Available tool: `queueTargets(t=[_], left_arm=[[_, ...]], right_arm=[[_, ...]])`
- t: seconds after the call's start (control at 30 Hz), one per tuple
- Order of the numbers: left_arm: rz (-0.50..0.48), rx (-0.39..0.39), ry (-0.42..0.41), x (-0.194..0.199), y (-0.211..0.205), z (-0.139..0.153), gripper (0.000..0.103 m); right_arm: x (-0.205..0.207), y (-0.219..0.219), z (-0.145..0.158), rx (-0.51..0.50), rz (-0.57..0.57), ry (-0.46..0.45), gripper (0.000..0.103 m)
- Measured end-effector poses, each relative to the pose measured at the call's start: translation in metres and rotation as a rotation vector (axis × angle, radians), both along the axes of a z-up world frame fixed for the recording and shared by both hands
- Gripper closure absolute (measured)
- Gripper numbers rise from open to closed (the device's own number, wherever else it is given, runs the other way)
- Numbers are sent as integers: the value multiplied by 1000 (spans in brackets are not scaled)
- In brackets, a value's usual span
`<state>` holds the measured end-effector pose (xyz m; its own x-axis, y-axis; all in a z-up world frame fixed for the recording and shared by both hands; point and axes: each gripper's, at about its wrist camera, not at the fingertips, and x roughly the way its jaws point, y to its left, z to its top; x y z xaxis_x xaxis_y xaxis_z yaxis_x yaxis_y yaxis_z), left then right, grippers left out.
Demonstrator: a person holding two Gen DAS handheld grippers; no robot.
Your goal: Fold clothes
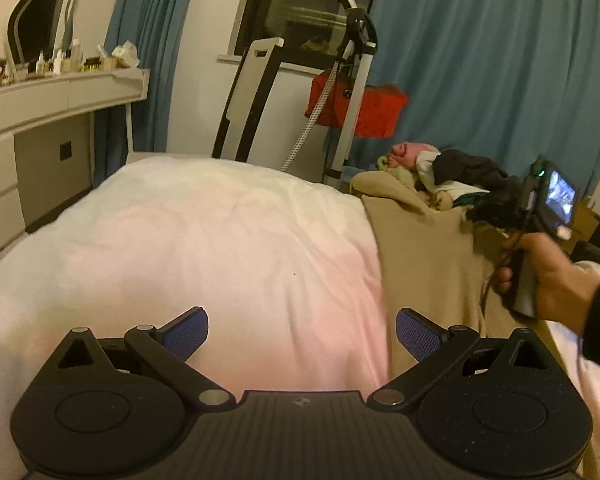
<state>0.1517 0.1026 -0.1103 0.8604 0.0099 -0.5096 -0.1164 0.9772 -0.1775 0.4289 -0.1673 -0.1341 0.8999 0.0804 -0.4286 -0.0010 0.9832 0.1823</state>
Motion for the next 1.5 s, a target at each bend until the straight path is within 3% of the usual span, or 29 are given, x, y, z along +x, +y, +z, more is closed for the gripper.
queueTargets(t=[0.03,0.1,0.17,0.43,0.6,0.73,0.9,1.13,1.3,1.37,1.47,1.5], left_arm=[[0,11,-4,0,-1,1,2],[-2,6,-13,1,0,4,2],[-3,-5,-16,-1,2,9,2],[13,2,-81,-32,6,44,1],[-56,-30,-77,-65,6,64,1],[-134,-131,88,-83,23,62,3],[-19,-245,227,-96,51,47,7],[105,-411,485,-92,76,3,35],[100,-351,521,-94,64,5,48],[93,-310,534,-97,59,5,62],[88,-249,538,-100,50,6,96],[80,-250,529,-104,49,10,99]], right_arm=[[-7,0,6,-3,-3,6,82],[-28,0,21,4,-11,15,30],[-60,1,39,14,-2,-25,18],[-226,2,102,72,23,-95,19],[-341,-13,113,125,48,-119,19],[-405,-36,92,131,39,-60,19],[-449,-67,65,184,-23,60,19],[-458,-100,45,384,-88,95,19],[-455,-105,33,437,-89,131,19],[-455,-107,30,456,-86,141,19],[-455,-110,27,485,-81,150,19],[-455,-111,26,491,-85,155,19]])
